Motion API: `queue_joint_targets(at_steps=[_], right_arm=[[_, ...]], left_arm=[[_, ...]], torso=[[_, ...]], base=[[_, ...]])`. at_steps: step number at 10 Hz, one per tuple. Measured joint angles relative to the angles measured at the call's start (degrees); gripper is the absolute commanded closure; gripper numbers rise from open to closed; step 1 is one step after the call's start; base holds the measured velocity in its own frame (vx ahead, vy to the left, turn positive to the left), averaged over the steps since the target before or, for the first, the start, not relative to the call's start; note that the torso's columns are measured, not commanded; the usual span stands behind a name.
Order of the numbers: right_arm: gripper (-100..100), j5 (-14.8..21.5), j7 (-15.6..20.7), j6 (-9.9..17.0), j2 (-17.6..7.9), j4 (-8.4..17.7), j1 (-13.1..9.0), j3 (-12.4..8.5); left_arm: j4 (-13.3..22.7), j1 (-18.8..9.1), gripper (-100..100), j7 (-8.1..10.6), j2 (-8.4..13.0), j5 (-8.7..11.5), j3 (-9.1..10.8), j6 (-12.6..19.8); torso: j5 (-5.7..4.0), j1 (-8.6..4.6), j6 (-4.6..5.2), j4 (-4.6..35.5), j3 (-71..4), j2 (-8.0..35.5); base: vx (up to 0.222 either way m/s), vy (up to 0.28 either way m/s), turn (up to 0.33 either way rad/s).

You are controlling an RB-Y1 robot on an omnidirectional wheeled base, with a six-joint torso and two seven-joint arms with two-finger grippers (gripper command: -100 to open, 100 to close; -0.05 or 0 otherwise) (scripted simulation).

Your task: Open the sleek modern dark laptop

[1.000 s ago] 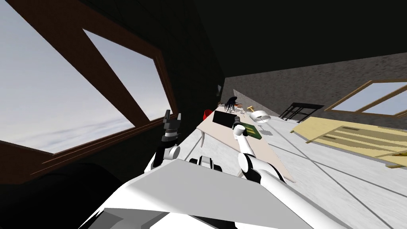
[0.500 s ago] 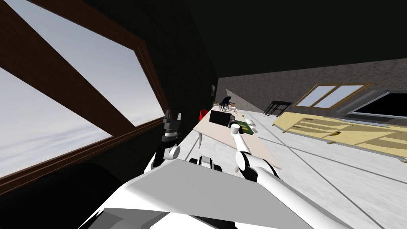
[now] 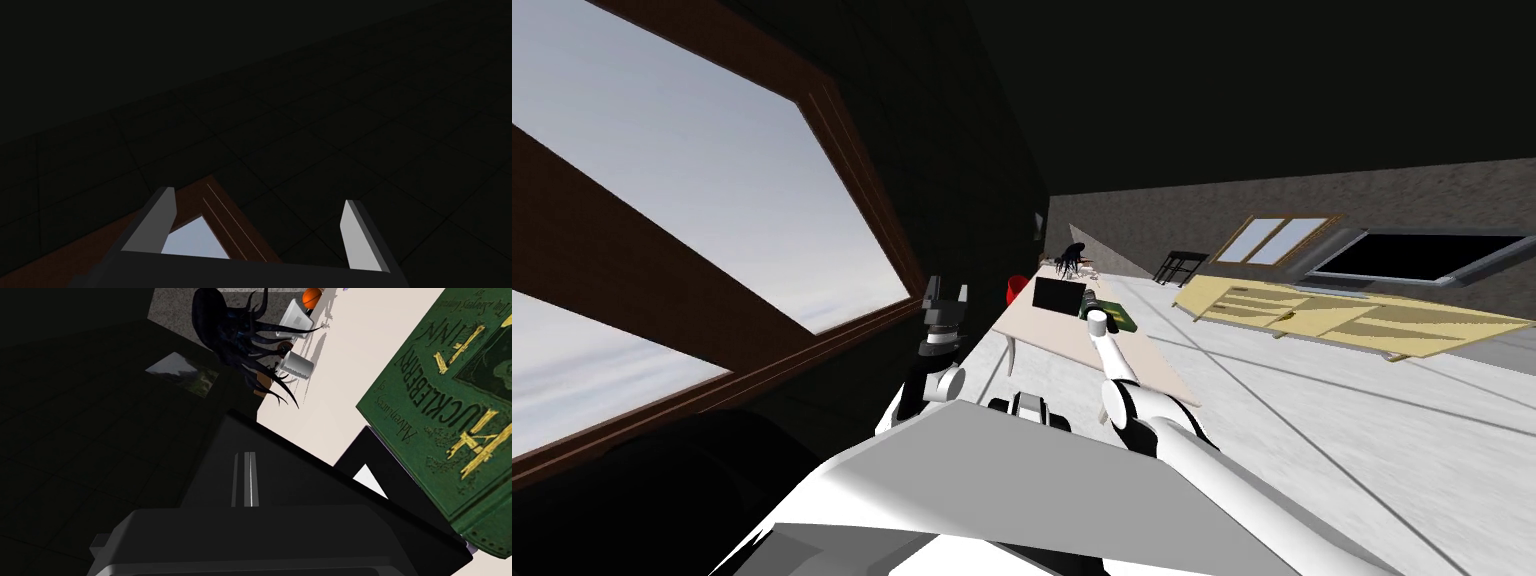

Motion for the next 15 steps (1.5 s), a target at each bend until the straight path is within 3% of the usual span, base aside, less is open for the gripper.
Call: queue_joint_targets(at_steps=[1,2,4,5,7,9,11,12,13,14,15], right_arm=[[100,0.78,3.79,4.44,3.98,-2.59,-0.28,-5.78],[100,2.46,4.13,5.23,3.68,-1.65,-0.99,-5.38],[100,5.39,-0.17,2.36,1.64,1.61,-1.66,-0.4],[100,6.05,-2.11,2.23,1.82,1.64,-1.65,0.41],[100,6.36,-4.81,2.87,2.12,1.31,-1.62,0.18],[100,9.9,-6.91,4.86,3.88,2.74,-3.2,0.69],[100,11.64,-10.0,4.81,3.49,3.03,-3.13,1.62],[100,13.47,-11.02,6.31,4.55,3.24,-3.7,1.44],[100,14.71,-13.22,6.43,4.12,4.6,-4.25,3.74],[100,16.22,-15.11,6.48,4.39,4.68,-4.34,3.75],[-100,16.41,-15.46,6.57,4.46,4.65,-4.34,3.67]], left_arm=[[0.0,0.02,0,0.0,0.0,0.0,0.01,0.0],[0.0,0.01,0,0.0,0.0,0.0,0.0,0.0],[0.0,0.0,0,0.0,0.0,0.0,0.0,0.0],[0.0,0.0,0,0.0,0.01,0.0,0.01,0.0],[0.0,0.0,0,0.0,0.01,0.0,0.0,0.0],[0.0,0.01,0,0.0,0.0,0.0,0.0,0.0],[0.0,-0.01,0,0.0,0.0,0.0,0.0,0.0],[0.0,0.0,0,0.0,0.0,0.0,0.0,0.0],[0.0,0.0,0,0.0,0.0,0.0,0.0,0.0],[0.0,0.0,0,0.0,0.0,0.0,0.0,0.0],[0.0,0.0,0,0.0,0.0,0.0,0.0,0.0]], torso=[[0.01,0.04,0.12,0.01,0.02,0.02],[0.01,0.0,0.05,0.0,-0.02,-0.04],[-0.05,-0.18,0.05,0.02,0.04,0.06],[-0.05,-0.16,0.08,0.03,0.06,0.09],[-0.01,-0.02,0.07,0.01,0.02,0.02],[0.06,0.18,0.07,-0.04,-0.08,-0.13],[-0.04,-0.15,0.04,0.02,0.04,0.07],[-0.01,0.01,0.04,0.02,0.03,0.03],[0.01,0.0,0.12,0.0,-0.01,-0.02],[-0.02,-0.06,0.06,0.0,0.0,0.0],[-0.04,-0.13,0.06,0.01,0.02,0.03]], base=[[0.046,0.081,-0.322],[0.029,0.043,-0.039],[0.001,-0.003,0.026],[-0.006,-0.013,-0.005],[0.013,0.019,-0.15],[0.032,0.069,-0.259],[0.011,0.033,-0.225],[0.026,0.064,-0.189],[0.014,0.043,-0.088],[0.004,0.016,0.001],[0.011,0.032,0.016]])
